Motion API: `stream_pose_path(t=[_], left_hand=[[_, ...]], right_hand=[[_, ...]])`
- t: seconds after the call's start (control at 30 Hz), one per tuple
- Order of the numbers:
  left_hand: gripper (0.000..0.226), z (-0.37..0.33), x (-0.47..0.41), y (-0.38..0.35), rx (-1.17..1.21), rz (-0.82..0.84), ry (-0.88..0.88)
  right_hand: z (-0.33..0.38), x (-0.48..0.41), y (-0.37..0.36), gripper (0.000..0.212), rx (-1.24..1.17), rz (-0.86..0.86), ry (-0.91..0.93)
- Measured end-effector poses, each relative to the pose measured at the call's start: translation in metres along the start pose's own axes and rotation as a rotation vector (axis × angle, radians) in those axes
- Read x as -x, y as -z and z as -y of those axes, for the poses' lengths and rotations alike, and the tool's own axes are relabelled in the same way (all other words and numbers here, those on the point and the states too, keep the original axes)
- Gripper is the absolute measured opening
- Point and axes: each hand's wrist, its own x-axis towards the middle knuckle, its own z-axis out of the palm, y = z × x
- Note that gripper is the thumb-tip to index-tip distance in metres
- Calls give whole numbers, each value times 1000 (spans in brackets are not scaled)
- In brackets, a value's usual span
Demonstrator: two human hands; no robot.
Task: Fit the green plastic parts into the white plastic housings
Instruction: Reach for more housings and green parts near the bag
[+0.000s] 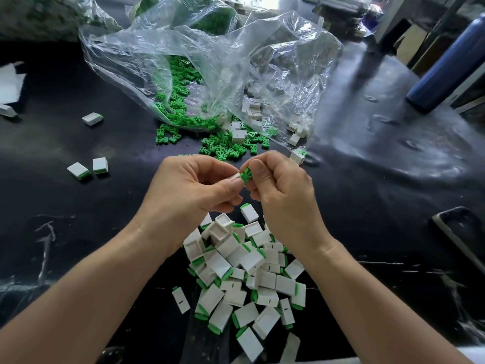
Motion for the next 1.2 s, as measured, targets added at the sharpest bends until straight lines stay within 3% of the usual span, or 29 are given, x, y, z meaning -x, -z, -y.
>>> stream_pose_path(t=[0.17, 0.47, 1.0, 1.2], left_hand=[[6, 3, 1, 1, -118, -32, -63], [8, -1, 1, -1, 85, -23, -28], [21, -3, 2, 3, -29, 30, -129], [20, -3, 5, 3, -184, 58, -247]], right_hand=[[1, 4, -3, 22, -65, 5, -28], [4, 0, 8, 22, -386, 113, -97], [0, -4, 17, 13, -759, 333, -324], [-1, -5, 22, 12, -760, 330, -365]])
